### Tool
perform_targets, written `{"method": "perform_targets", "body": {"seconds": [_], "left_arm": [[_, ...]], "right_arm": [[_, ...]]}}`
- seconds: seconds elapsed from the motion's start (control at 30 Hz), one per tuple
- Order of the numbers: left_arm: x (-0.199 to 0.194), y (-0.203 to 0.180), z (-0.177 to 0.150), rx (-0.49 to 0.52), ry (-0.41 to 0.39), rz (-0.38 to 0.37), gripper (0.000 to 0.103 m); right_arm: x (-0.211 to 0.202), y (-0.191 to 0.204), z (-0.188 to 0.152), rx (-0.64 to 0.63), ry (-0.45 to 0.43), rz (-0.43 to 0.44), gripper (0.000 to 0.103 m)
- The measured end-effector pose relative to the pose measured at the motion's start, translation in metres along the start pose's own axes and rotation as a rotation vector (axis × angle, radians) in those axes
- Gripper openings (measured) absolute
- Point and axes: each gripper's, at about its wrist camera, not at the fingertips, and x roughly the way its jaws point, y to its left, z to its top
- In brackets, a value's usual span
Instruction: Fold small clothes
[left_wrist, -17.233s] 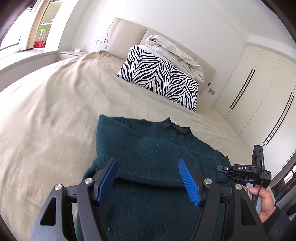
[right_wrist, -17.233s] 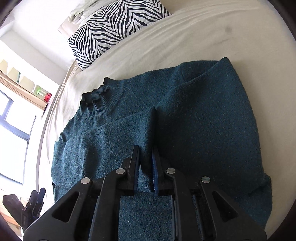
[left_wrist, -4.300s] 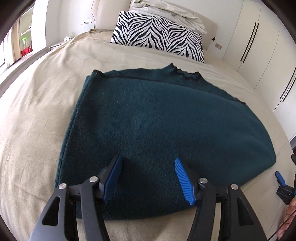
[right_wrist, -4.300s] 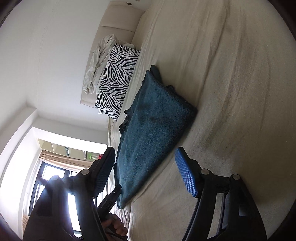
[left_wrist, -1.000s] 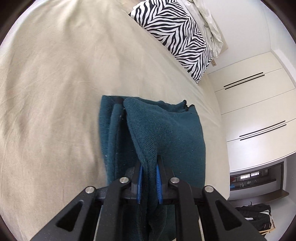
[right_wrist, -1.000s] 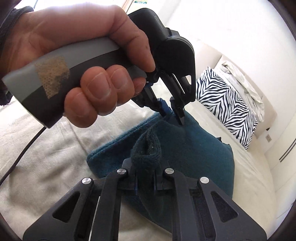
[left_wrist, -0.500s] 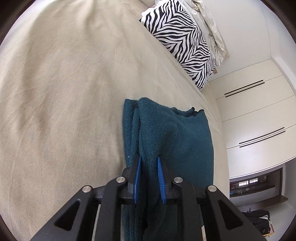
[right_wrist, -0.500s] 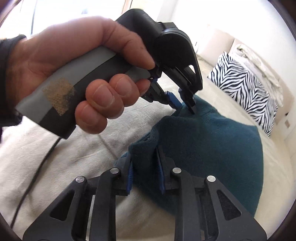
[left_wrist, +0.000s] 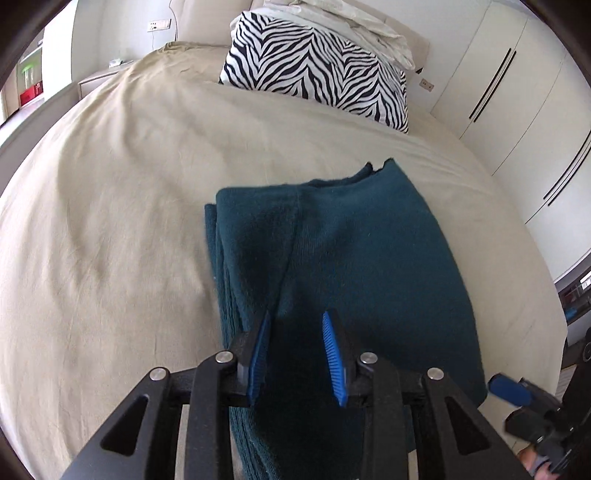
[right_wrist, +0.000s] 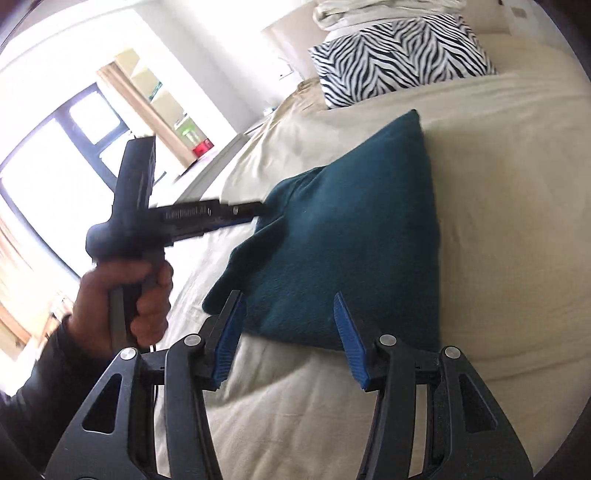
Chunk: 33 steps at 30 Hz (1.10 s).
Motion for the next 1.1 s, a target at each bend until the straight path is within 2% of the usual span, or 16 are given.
{"method": "perform_targets", "body": {"seconds": [0.03, 0.13, 0.2, 0.27, 0.33, 0.43, 0.5, 0.63, 0.73, 0.8, 0.9, 0.97, 1.03, 1.07, 1.1], "left_arm": [[0.007, 0.004, -0.008, -0.013, 0.007, 0.012, 0.031], [0.008, 0.006, -0.025, 0.031, -0.040, 0.033, 0.032], [0.007, 0.004, -0.029, 0.045, -0.045, 0.046, 0.033], [0.008, 0.004, -0.030, 0.055, -0.048, 0.050, 0.033], [0.010, 0.006, -0.032, 0.060, -0.054, 0.044, 0.033], [0.010, 0.010, -0.037, 0.066, -0.069, 0.021, 0.033], [0.008, 0.012, -0.040, 0.069, -0.082, 0.006, 0.033], [0.006, 0.016, -0.044, 0.062, -0.101, -0.018, 0.033], [0.005, 0.018, -0.047, 0.052, -0.115, -0.029, 0.033], [0.004, 0.018, -0.047, 0.048, -0.117, -0.035, 0.032], [0.004, 0.020, -0.048, 0.044, -0.117, -0.045, 0.032], [0.004, 0.023, -0.048, 0.035, -0.119, -0.059, 0.032], [0.006, 0.026, -0.047, 0.023, -0.117, -0.079, 0.032], [0.006, 0.027, -0.047, 0.017, -0.117, -0.088, 0.032], [0.007, 0.028, -0.047, 0.014, -0.115, -0.093, 0.032]], "right_arm": [[-0.008, -0.011, 0.007, 0.040, -0.009, 0.021, 0.050], [-0.022, -0.041, 0.028, 0.118, -0.030, 0.060, 0.050], [-0.017, -0.052, 0.040, 0.160, -0.021, 0.114, 0.050], [-0.005, -0.066, 0.048, 0.212, 0.034, 0.164, 0.050], [0.013, -0.080, 0.047, 0.267, 0.078, 0.159, 0.050], [0.047, -0.104, 0.022, 0.334, 0.186, 0.159, 0.046], [0.036, -0.119, 0.013, 0.342, 0.144, 0.219, 0.044], [0.012, -0.136, 0.016, 0.353, 0.170, 0.188, 0.044], [-0.003, -0.135, 0.045, 0.345, 0.125, 0.128, 0.049], [-0.006, -0.123, 0.076, 0.345, 0.083, 0.145, 0.049], [0.015, -0.114, 0.115, 0.349, 0.084, 0.183, 0.049], [0.047, -0.119, 0.132, 0.378, 0.119, 0.190, 0.049], [0.091, -0.129, 0.135, 0.455, 0.154, 0.177, 0.048], [0.102, -0.141, 0.135, 0.478, 0.138, 0.196, 0.042], [0.107, -0.152, 0.135, 0.498, 0.103, 0.219, 0.028]]}}
